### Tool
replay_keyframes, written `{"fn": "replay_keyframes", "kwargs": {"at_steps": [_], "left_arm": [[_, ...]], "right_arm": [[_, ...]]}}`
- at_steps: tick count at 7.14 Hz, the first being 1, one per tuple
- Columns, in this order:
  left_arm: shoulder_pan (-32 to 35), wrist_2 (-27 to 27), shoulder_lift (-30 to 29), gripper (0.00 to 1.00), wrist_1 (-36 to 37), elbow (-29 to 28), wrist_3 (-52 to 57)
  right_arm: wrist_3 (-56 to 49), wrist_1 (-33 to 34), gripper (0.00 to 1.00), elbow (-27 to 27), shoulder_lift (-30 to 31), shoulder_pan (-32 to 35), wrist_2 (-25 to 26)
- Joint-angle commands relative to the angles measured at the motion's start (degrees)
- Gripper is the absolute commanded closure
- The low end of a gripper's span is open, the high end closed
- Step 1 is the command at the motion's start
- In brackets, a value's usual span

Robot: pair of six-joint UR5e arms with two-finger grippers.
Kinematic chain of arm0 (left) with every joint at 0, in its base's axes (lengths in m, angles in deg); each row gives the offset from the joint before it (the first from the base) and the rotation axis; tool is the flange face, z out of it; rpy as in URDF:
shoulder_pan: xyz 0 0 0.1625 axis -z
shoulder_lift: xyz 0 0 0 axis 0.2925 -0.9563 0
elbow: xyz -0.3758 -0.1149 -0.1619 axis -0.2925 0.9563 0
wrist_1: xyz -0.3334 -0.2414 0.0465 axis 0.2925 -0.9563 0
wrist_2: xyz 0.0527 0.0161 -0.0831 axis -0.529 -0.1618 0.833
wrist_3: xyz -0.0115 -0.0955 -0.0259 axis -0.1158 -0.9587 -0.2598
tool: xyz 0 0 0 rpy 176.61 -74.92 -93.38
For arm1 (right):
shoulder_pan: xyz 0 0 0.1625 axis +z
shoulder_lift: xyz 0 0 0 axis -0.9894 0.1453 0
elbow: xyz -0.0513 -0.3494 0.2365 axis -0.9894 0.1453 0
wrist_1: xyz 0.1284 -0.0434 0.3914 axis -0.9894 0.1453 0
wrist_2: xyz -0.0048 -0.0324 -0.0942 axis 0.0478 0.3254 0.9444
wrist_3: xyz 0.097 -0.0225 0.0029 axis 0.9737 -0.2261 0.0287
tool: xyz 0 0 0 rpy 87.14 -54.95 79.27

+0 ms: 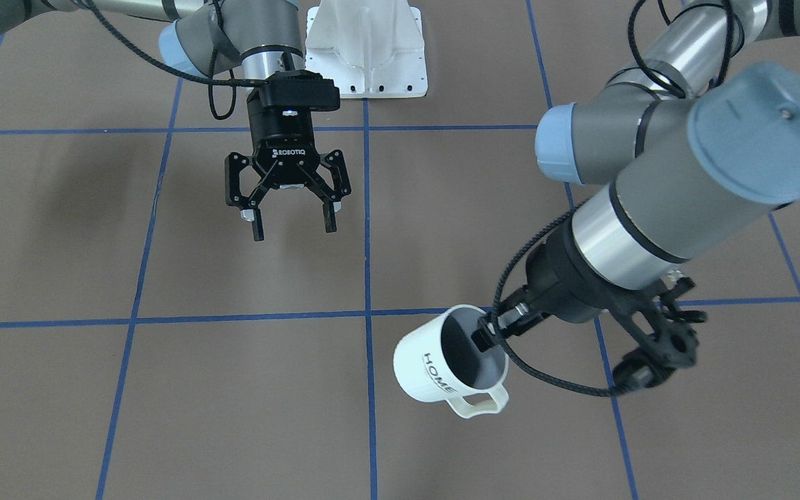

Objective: Left arm hands cup to right arm to dump lemon

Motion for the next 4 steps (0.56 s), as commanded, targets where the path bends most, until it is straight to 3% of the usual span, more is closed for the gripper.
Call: {"fn": "replay_keyframes", "kwargs": {"at_steps": [1,2,4], "left_arm": [[1.5,-9.2,-0.1,1.00,12.3,-0.4,15.4],[2.1,-12.3,-0.1,1.00,17.6,-0.5,24.4],[5.1,-12.7,2.1,1.00,26.8,-0.1,42.7]], "right_arm": [[2.5,1.4,0.00,-0.4,0.6,13.3,-24.3],[2.5,5.2,0.00,-0.3,0.5,22.2,-40.3],[1.5,15.6,0.00,0.0,0.7,33.4,-59.3]]}}
